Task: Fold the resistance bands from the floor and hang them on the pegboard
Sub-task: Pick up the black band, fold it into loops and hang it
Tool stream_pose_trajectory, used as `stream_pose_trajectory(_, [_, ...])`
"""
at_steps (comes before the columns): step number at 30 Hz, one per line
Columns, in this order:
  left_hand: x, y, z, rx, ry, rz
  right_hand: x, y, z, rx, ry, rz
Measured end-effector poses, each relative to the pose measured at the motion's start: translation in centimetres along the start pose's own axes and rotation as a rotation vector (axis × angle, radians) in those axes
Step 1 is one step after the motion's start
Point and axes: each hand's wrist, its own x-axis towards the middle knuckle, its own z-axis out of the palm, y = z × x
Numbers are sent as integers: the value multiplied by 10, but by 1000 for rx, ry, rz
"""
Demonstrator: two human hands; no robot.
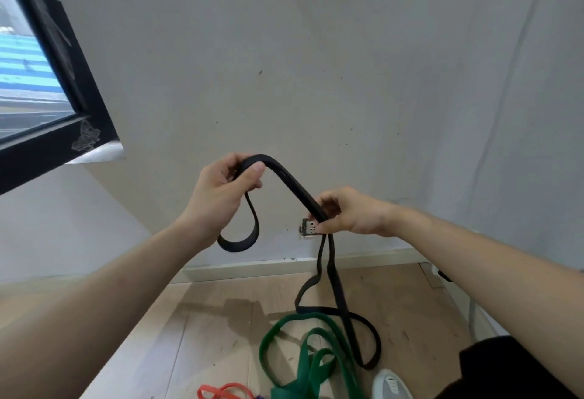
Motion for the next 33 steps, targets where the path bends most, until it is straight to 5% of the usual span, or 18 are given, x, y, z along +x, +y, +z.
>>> stream_pose_trajectory(7, [13, -8, -16, -99, 151, -85, -5, 10, -7, -68, -119, 84])
stream_pose_trajectory(22, [-2, -56, -39, 475, -360, -391, -15, -34, -44, 237, 343, -251])
stream_pose_trajectory(28, [-5, -44, -11, 263, -446, -359, -13, -52, -34, 264, 386, -346])
stream_pose_trajectory(33, [-6, -14, 15, -59, -366, -287, -13, -57, -19, 186, 290, -356])
